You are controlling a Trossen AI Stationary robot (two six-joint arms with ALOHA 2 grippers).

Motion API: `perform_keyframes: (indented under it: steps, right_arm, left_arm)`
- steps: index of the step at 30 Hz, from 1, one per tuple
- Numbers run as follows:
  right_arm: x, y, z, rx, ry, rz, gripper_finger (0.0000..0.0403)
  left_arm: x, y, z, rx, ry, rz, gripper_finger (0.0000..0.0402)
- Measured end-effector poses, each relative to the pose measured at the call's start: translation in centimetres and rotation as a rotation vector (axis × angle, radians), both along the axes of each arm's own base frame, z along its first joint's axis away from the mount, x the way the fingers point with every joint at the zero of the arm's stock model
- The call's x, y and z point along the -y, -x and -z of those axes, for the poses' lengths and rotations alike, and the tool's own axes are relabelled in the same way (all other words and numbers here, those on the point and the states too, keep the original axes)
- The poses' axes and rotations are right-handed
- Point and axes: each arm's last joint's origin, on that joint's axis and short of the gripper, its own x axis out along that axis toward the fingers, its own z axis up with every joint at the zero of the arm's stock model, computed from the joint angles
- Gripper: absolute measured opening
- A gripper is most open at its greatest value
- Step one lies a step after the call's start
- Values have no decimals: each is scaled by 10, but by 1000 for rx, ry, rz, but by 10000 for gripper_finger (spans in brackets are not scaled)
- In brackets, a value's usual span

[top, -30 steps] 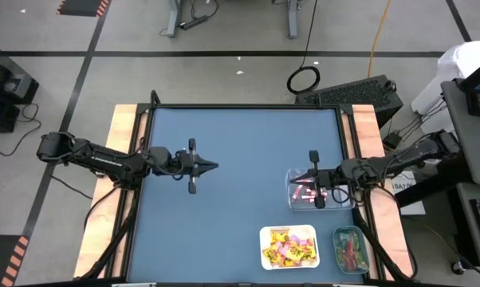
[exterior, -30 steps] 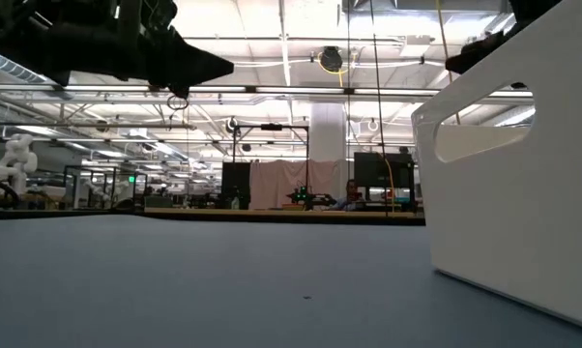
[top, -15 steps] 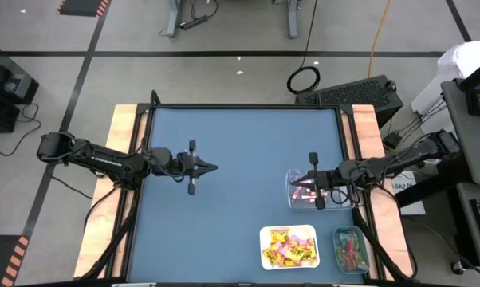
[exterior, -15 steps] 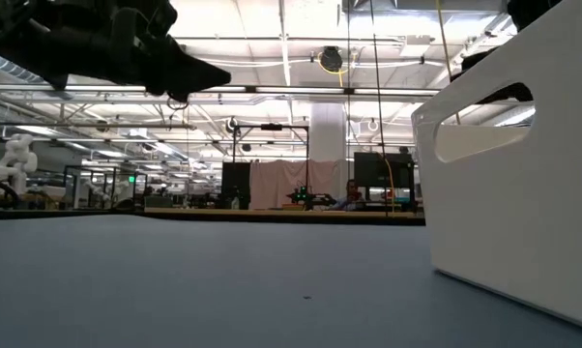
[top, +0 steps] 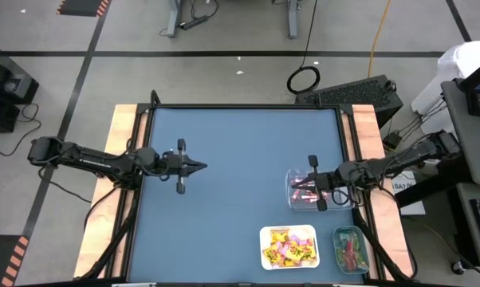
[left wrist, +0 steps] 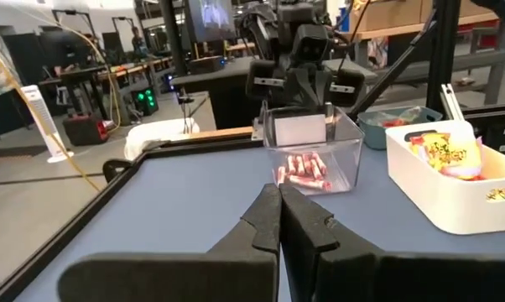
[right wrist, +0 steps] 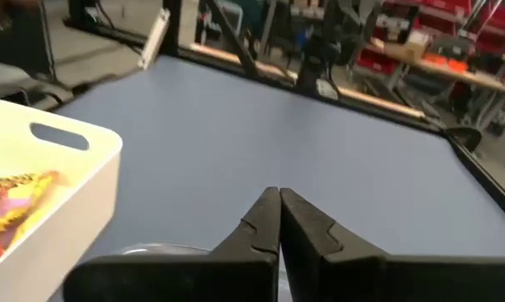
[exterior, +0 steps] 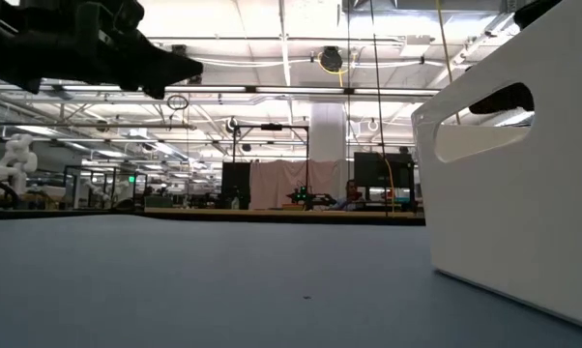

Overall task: Sort candy
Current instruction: Return to Home Position

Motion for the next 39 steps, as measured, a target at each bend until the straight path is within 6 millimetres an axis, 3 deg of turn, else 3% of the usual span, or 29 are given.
perform_keyframes:
  steps: [11, 39]
  right_arm:
    - [5, 20, 23, 107, -35, -7, 0]
    - [12, 48, 6, 271, 19, -22, 0]
  left_arm:
    - [-6, 15, 11, 9, 3, -32, 4]
    - [-7, 17, 12, 12, 15, -16, 4]
